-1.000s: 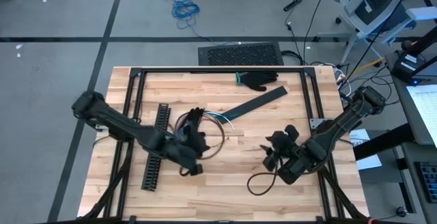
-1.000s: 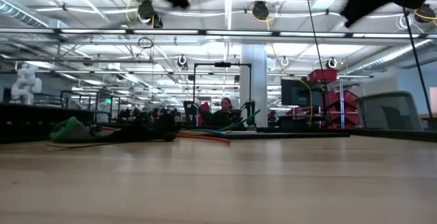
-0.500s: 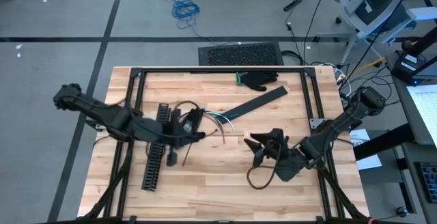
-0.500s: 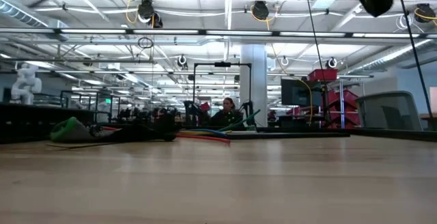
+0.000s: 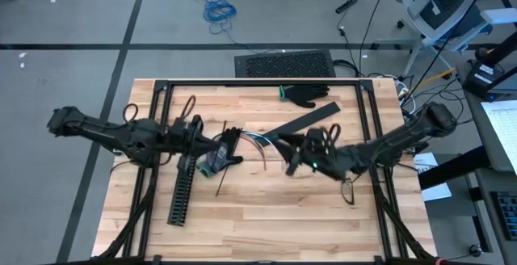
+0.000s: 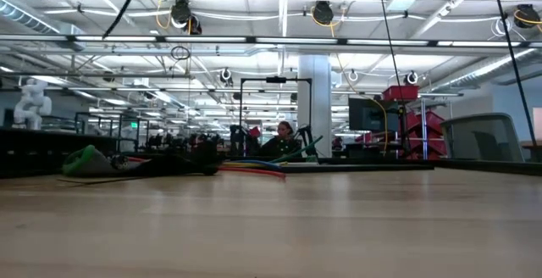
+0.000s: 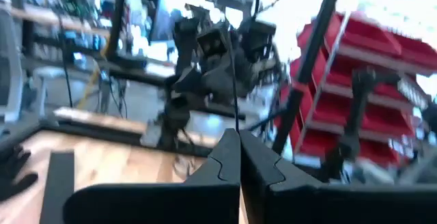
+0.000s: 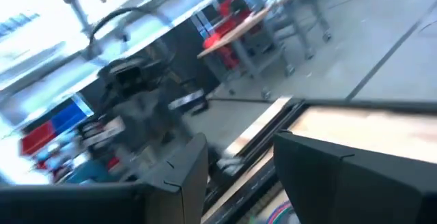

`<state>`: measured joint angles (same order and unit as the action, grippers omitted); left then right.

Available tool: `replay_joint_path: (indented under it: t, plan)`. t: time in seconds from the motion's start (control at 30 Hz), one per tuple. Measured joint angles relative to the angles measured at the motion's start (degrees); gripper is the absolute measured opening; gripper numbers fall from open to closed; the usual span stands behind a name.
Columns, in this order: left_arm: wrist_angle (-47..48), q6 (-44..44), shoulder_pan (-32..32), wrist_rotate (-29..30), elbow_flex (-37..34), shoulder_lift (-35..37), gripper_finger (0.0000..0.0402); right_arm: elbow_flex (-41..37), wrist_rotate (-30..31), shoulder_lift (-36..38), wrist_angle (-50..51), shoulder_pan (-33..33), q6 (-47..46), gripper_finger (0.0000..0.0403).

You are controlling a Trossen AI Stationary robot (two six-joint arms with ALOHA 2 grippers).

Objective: Ziptie cables
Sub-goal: Wrap the cable wires with the black zip tie

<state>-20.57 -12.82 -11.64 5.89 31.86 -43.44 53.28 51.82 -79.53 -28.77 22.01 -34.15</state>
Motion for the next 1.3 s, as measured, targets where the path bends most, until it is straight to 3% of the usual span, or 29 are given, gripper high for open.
replay_joint_path:
  t: [0.17,0.27,0.43,0.5,0.83,1.03,1.3]
  plan:
    - [-6.6,1.8,4.3,-0.7,-1.7,-1.2,0.0,0.0,-10.8,0.0,1.5,-9.3,-0.7,0.0155]
    - [-11.7,2.1,8.6,-4.2,-2.4,-3.6,0.0,0.0,-17.7,0.0,0.7,-15.1,1.2,0.0155]
    - [-21.3,-2.9,16.8,-9.0,-4.4,-10.3,0.0,0.0,-36.0,0.0,-2.2,-24.7,2.7,0.0155]
    - [-25.0,-4.7,19.7,-10.5,-4.4,-13.9,0.0,0.0,-40.4,0.0,-2.5,-27.5,3.7,0.0155]
    - [-50.2,-18.2,32.6,-14.0,-4.4,-33.9,0.0,0.0,-52.8,0.0,-4.5,-39.7,6.3,0.0155]
    - [-51.4,-22.9,32.3,-21.5,-1.7,-39.6,0.0,0.0,-60.7,-1.8,-4.4,-43.0,3.9,0.0155]
    - [-51.5,-22.9,33.0,-25.3,0.4,-39.9,0.0,0.0,-62.4,-5.0,-13.9,-42.9,0.5,0.0155]
